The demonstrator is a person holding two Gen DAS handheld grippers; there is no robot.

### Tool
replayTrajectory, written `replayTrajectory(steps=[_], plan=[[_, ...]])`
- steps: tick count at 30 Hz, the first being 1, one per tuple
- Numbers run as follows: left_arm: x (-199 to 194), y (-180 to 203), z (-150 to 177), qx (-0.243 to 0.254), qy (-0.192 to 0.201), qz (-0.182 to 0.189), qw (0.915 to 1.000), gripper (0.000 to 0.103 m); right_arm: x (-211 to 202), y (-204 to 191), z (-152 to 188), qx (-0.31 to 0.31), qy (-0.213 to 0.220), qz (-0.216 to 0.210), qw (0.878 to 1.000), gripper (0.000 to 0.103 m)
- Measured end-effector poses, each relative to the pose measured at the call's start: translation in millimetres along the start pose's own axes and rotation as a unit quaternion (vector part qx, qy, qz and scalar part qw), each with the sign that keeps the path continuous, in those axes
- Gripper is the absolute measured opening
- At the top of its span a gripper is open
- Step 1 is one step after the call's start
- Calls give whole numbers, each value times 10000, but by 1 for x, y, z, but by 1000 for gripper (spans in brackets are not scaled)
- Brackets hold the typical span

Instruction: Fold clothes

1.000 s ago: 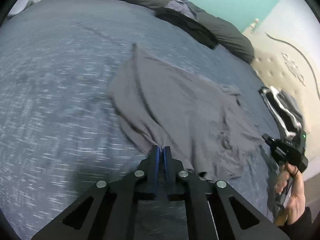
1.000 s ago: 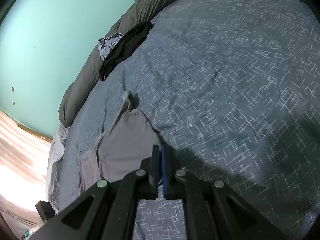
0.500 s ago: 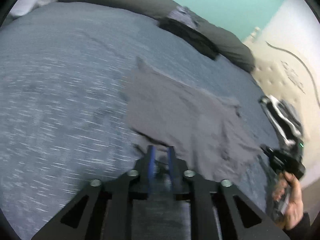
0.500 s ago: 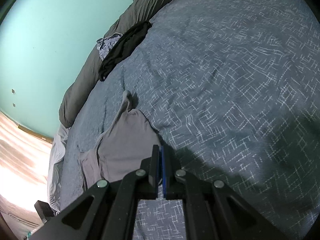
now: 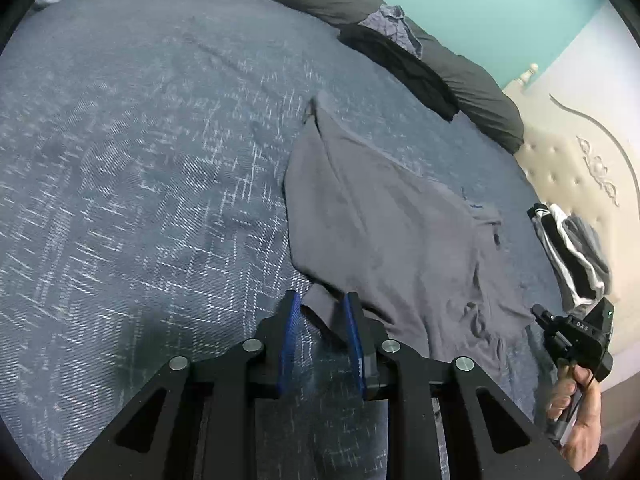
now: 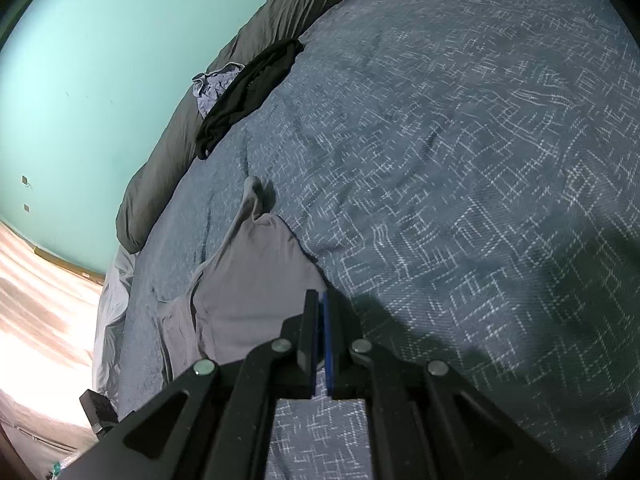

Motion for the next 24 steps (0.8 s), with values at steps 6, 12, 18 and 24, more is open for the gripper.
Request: replayTrajectory(steps=[6,12,18,24], plan=[[-30,-2,-11,-12,427,-147,9990,2,-2,2,-1,48,34,-19,10000,2],[-58,-24,-20,-257,838,-514,9948,2,-5,6,-3,146,73,-52,9999,2],[-66,-51,-13,-605,897,-716,9916,2,-7,6,-5,174,157,-32,9997,2],[-72,-71,-7,-847,998,-831,9879,1,-9,6,-9,167,294,27,9994,2]])
Point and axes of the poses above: each gripper's, at about its wrist camera, not at the fingertips, and x roughly the way its jaws point, y to its right, z to its underside, the point moved 9 cm from there along x, roughly the way its jaws point, and after that the axes turned 9 degrees about x, right-handed, at the moved point
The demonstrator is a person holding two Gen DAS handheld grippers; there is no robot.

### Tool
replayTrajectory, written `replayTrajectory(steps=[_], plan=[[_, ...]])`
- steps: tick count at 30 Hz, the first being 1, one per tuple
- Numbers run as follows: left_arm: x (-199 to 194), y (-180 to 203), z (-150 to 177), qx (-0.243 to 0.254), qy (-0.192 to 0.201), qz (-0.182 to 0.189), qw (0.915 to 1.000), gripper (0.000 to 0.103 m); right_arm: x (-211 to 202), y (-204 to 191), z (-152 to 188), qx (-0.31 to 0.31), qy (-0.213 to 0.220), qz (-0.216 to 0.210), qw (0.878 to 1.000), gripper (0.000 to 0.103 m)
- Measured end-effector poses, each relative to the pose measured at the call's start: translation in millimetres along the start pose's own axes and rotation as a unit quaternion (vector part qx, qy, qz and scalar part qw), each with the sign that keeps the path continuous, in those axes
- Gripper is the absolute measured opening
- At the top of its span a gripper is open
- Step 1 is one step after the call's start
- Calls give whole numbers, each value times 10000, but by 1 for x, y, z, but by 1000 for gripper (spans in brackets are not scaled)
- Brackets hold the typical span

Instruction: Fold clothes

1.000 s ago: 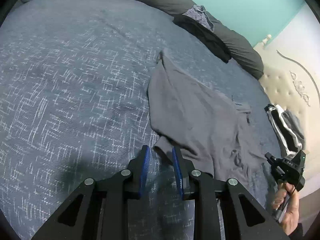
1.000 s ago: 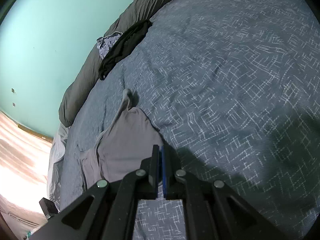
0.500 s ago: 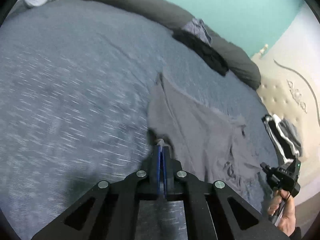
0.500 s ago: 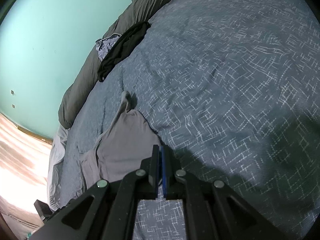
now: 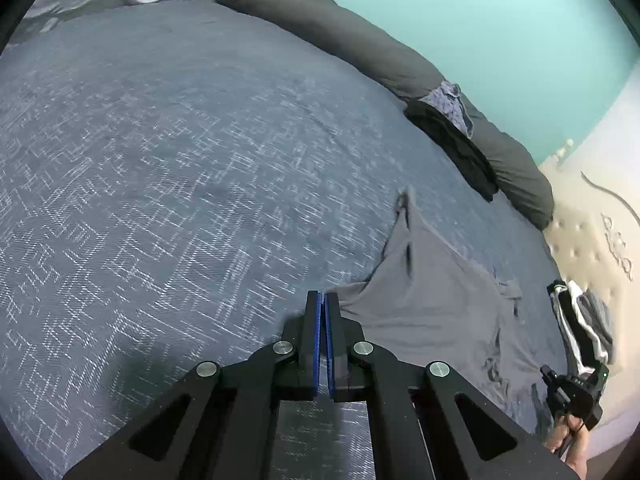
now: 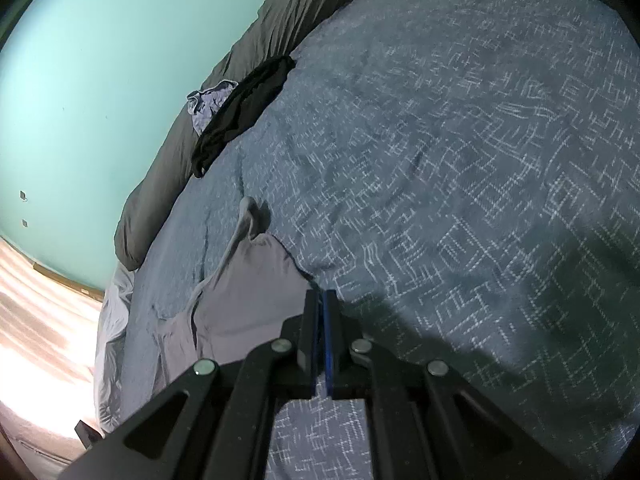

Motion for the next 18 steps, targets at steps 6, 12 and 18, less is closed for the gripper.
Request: replayTrajectory(steps=[6,12,18], plan=[[9,-12,11,-236,-201,74,9995,2,7,12,1,134,-104,186,9997,2],[18,-11,13,-235,-338,68,9991,2,12,9,0,262,-222,-119,9993,2],[4,-11,13,-230,-214,-11,9995,15,17,16,4,375,-273,29,9989,5]])
Point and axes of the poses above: each gripper's, at about its wrist camera, not at the fingertips, and x roughly the way its jaws point, y to its right, z to its underside, the point moved 9 cm from there along x, roughly the way its jaws point, and after that the axes turned 9 degrees about x, right-handed, at the moved point
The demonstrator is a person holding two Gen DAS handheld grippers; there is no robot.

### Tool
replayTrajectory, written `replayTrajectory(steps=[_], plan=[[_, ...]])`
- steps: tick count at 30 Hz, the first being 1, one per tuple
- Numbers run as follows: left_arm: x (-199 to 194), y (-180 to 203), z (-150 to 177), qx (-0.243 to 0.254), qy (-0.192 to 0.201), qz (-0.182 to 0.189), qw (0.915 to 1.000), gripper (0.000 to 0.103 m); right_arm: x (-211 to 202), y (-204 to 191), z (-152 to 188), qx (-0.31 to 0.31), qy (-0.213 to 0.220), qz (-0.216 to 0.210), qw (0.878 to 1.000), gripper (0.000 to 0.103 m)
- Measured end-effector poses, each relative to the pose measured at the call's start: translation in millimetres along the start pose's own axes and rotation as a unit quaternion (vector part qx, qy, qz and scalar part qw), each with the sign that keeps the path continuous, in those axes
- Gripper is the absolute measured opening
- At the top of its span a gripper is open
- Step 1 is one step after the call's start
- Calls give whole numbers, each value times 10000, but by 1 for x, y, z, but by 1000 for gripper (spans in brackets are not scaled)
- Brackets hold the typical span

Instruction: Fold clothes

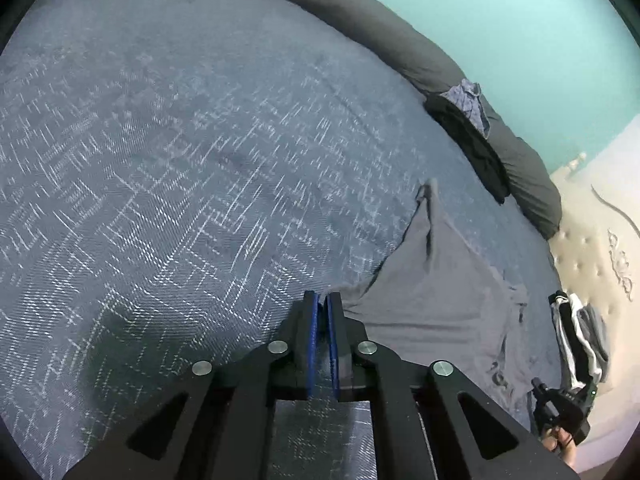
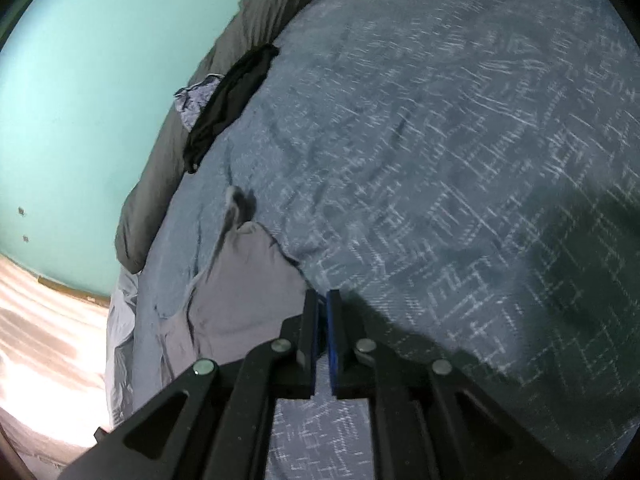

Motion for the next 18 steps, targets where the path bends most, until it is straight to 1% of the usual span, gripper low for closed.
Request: replayTrajectory(steps=[1,2,4,5,6,7,8,10,13,15,18], plan=[[-5,1,-1,46,53,-56,10000,29,-2,1,-1,3,34,48,10000,6],[-9,4,0,95,88,-94,9999,37,-5,2,-2,0,85,79,9999,6],[-16,9,2,202,130,-151,9996,37,-12,2,-4,-31,194,121,9997,12],[-17,14,4,287,119,-178,9994,37,-15,2,-4,-49,245,131,9996,22],[-18,23,8,403,75,-180,9990,37,-18,2,-4,-54,280,120,9995,27],[-17,31,11,485,33,-134,9987,37,-21,2,-5,-50,311,109,9994,30],[-15,42,14,560,-20,-48,9984,37,-24,2,-4,-20,329,92,9994,30],[-7,74,30,827,-254,247,9959,37,-27,2,-2,15,324,24,9995,30],[5,120,56,1198,-627,710,9883,37,-28,-3,4,-31,230,-65,9997,30],[13,145,72,1455,-806,883,9821,37,-27,-7,9,-70,161,-105,9998,30],[22,163,87,1738,-980,951,9753,37,-25,-10,15,-100,45,-151,9998,30]])
Point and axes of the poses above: each gripper's, at about its wrist camera, not at the fingertips, and x roughly the way its jaws point, y to its right, z to its underside, the point moved 9 cm from there along x, roughly the way its jaws point, and after that the axes turned 9 degrees about x, right-handed, at the moved point
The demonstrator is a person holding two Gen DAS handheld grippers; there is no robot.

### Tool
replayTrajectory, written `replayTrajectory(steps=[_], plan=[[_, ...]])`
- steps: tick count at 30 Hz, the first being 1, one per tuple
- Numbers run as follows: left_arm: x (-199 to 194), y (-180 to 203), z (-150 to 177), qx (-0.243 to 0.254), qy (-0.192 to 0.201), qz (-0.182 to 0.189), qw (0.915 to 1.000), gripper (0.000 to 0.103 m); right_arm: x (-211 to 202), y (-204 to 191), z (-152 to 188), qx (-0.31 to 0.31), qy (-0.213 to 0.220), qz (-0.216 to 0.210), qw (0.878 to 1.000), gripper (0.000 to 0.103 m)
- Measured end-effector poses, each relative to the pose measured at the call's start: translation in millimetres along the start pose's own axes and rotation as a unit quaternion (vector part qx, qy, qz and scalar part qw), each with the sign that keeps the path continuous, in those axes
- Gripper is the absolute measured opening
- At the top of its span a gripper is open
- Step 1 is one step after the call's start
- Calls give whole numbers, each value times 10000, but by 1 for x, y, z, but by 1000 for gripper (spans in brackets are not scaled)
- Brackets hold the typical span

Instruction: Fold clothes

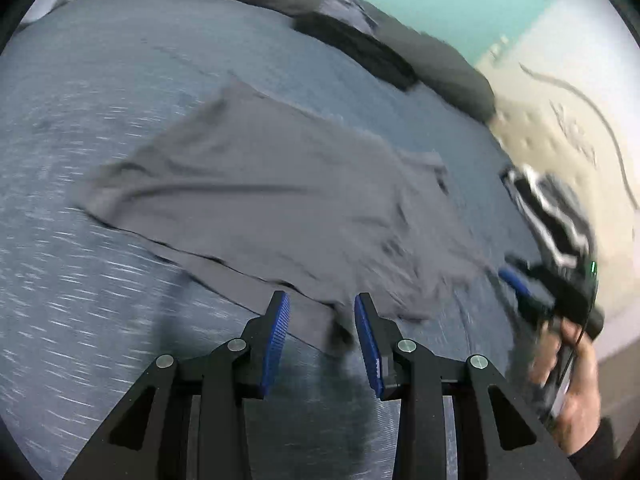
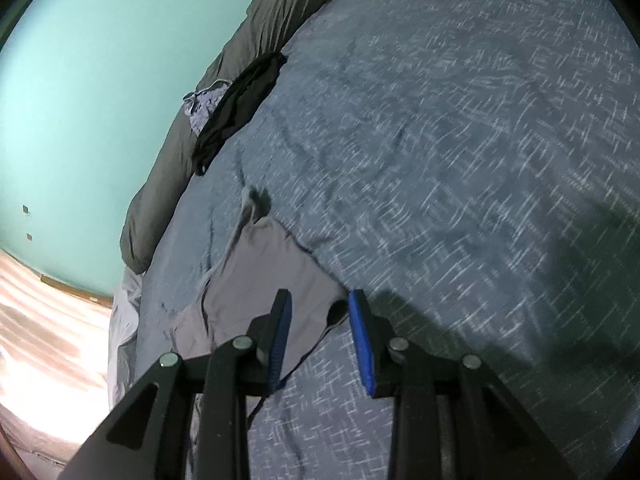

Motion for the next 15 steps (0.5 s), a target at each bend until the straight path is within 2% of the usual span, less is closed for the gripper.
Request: replayTrajectory(steps=[6,7,8,9,15], plan=[[13,1,5,81,-203,75,9997,35,5,-4,7,-80,-212,-19,9997,30],[13,0,6,93,-223,72,9997,25,6,-3,9,-97,-236,-2,9997,30],[14,-1,7,105,-244,67,9996,7,7,-3,11,-110,-267,14,9996,30],[15,-2,9,116,-264,63,9996,2,8,-3,13,-115,-303,15,9995,30],[1,0,-2,317,-64,114,9994,2,12,-20,38,-460,-700,-65,9965,30]])
Point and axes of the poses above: each gripper's, at about its wrist camera, not at the fingertips, and x roughly the way its jaws point, y to its right, z to its underside, the point moved 9 cm from there along x, roughly the way its jaws point, and after that the axes turned 9 degrees about x, right-handed, at the moved point
